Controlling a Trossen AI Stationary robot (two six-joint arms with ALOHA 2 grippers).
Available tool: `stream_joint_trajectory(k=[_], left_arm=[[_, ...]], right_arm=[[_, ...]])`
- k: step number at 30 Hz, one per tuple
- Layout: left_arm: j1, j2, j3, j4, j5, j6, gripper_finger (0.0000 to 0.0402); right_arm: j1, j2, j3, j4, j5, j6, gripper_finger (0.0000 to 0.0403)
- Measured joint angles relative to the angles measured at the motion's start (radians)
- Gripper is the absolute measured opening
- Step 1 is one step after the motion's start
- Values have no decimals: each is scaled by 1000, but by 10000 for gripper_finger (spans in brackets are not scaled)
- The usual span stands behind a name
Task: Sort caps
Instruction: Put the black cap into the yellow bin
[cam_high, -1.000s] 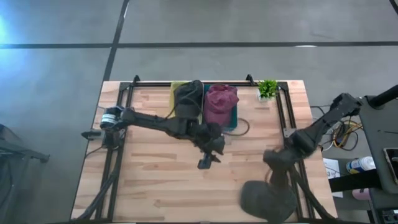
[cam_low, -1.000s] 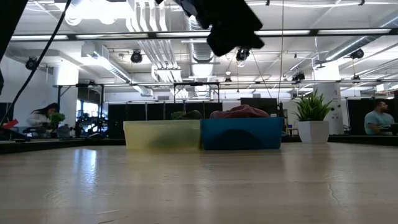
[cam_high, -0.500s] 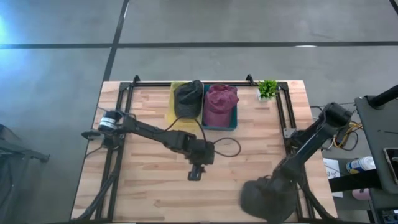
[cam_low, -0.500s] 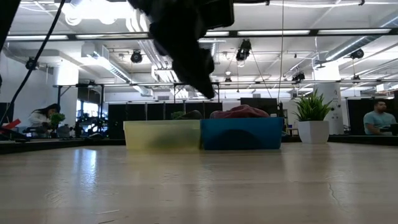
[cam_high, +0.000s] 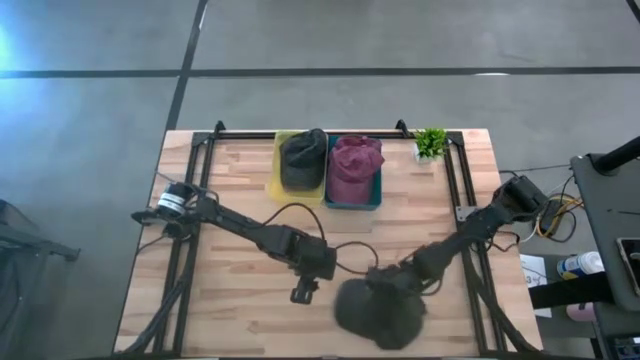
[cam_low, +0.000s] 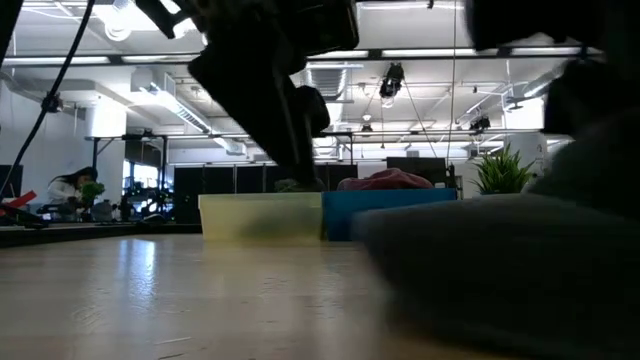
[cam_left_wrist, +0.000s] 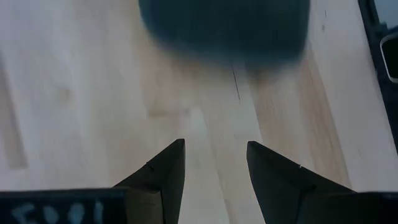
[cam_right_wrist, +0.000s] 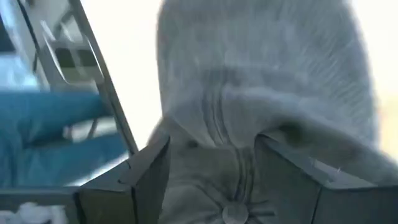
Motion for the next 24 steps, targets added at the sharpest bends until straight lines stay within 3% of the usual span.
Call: stream_joint_trajectory(k=[4, 7, 11, 15, 20, 24], left_arm=[[0, -1, 2, 65, -28, 2, 165], [0, -2, 3, 112, -29, 2, 165], [2, -2, 3, 51, 11, -113, 165], [4, -2, -22, 4, 119, -297, 165], [-19, -6, -156, 248, 219, -524, 165], [-31, -55, -311, 465, 205, -770, 165]], right_arm=[[-14, -21, 98, -9, 185, -107, 226], [-12, -43, 168, -110, 258, -127, 226], [-7, -45, 221, -333, 260, -18, 226], [20, -46, 200, -333, 172, 79, 226], [48, -6, 112, -168, 102, 140, 226], [79, 8, 41, -51, 125, 228, 226]])
